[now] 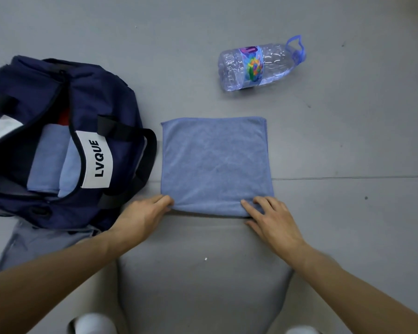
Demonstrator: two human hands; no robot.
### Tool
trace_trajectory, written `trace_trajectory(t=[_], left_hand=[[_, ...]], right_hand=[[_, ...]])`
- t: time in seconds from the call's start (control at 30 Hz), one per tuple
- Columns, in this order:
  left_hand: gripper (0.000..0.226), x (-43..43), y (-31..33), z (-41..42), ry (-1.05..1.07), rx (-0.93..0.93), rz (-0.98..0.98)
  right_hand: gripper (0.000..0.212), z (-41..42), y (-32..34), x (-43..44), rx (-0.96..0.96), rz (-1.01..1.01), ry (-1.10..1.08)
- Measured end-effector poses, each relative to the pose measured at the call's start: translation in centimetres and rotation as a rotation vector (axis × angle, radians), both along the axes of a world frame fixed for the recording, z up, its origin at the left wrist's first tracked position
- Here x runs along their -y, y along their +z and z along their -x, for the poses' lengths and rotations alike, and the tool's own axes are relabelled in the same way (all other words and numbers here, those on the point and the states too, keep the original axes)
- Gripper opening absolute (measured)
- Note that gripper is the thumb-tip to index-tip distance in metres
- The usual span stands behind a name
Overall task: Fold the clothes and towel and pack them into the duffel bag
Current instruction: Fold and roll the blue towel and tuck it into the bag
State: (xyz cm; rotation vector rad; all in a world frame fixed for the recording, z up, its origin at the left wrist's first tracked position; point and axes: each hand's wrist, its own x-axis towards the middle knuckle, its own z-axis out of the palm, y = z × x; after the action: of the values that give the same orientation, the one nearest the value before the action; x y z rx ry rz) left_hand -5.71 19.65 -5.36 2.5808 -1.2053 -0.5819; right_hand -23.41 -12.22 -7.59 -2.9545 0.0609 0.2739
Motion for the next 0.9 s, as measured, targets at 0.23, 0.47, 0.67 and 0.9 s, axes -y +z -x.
trace_trajectory(t=[0.23,0.47,0.67,0.9], left_hand=[[0.016,0.3,1.2,0.7,0.184,-0.101,0.039],[0.010,2.4,3.5,-1.8,0.347,-0.191,0.142],[0.011,6.1,3.5,-7.5,0.394,-0.118,0.249],[0.016,11.1,2.5,-13.2,0.534,-0.072,0.257]], right_hand=[[0.028,-0.4,1.0,0.3,0.053,-0.123,-0.006],[0.017,-2.6,5.5,1.7,-0.287,-0.410,-0.191],[0.028,-7.3,5.7,4.4,-0.186,-0.510,-0.479],[0.030,-14.8,4.6,7.5,-0.004,-0.295,-0.570]])
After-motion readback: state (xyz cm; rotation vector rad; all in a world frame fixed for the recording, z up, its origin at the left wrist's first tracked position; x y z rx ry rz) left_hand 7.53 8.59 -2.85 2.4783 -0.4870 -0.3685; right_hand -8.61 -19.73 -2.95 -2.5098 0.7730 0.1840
